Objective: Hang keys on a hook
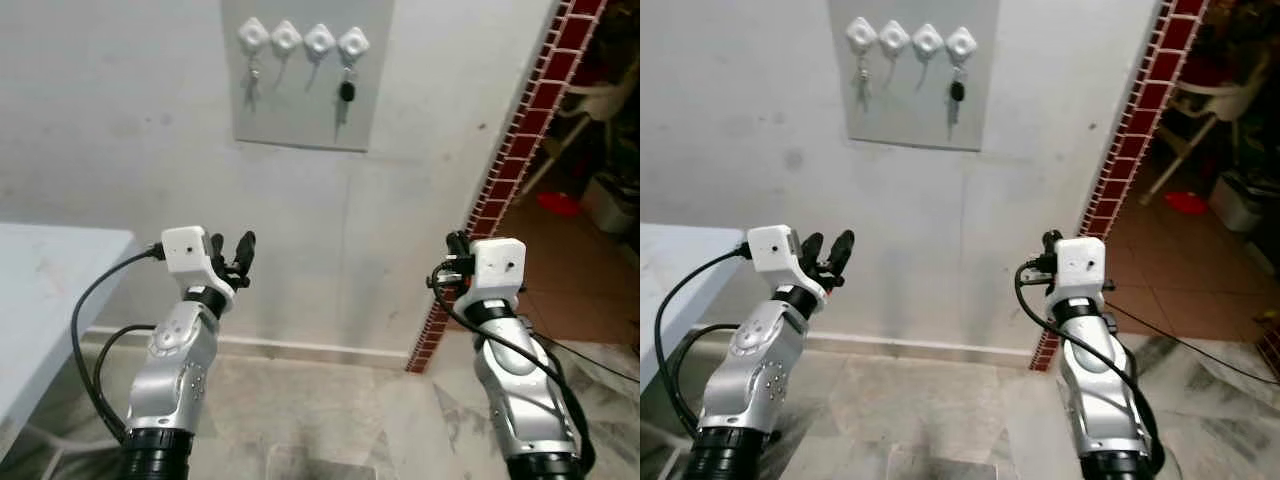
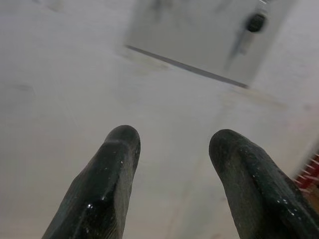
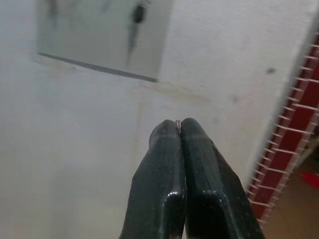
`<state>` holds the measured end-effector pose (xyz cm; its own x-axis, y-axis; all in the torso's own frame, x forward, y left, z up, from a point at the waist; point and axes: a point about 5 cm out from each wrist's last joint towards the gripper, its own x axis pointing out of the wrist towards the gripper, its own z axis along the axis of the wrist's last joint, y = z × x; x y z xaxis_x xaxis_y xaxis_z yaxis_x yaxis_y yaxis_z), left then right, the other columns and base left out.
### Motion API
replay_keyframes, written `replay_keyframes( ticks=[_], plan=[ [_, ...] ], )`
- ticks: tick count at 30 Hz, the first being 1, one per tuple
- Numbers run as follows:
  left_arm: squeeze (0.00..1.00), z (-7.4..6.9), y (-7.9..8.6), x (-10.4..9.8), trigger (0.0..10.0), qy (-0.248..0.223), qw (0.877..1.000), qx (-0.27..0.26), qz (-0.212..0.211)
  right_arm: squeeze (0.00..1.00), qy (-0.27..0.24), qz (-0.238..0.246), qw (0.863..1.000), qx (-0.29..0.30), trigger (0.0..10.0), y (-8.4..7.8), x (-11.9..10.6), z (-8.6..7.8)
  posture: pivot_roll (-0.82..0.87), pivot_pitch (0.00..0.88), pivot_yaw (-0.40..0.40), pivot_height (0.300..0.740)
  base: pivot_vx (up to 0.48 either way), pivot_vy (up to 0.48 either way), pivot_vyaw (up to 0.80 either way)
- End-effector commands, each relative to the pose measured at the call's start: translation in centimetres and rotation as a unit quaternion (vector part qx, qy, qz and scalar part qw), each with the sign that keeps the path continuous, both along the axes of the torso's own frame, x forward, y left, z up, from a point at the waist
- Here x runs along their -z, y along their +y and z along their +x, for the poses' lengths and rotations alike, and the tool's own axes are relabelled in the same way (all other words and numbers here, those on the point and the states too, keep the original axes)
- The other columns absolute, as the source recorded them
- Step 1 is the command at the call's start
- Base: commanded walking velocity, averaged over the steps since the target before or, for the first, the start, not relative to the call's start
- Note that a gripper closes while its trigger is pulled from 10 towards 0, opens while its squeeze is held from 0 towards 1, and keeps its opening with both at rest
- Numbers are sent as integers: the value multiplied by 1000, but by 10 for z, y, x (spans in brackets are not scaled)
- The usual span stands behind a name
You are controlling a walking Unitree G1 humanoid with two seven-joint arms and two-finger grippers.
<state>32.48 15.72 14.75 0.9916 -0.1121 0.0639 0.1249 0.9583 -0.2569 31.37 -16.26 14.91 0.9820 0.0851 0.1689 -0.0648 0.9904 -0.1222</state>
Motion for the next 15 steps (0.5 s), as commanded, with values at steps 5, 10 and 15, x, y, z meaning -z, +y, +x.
replay_keyframes(
  ticks=[5, 10, 15],
  plan=[
    [0, 0, -1, -3, 10000, -5, 1000, 4, 6, 0, -10, 0, 1000, 10, 10000, -4, -6, 0, 190, 0, -12, 736, 0, 0, 0],
    [0, -1, 0, -1, 10000, -4, 1000, 6, 9, 0, -4, 0, 1000, 20, 10000, -5, -4, -1, 190, 0, -12, 736, 0, 0, 0],
    [0, -3, 0, -3, 10000, -12, 1000, 18, 2, 0, -6, -2, 1000, 17, 10000, -4, -4, -1, 191, 0, -13, 736, 76, 0, 0]
  ],
)
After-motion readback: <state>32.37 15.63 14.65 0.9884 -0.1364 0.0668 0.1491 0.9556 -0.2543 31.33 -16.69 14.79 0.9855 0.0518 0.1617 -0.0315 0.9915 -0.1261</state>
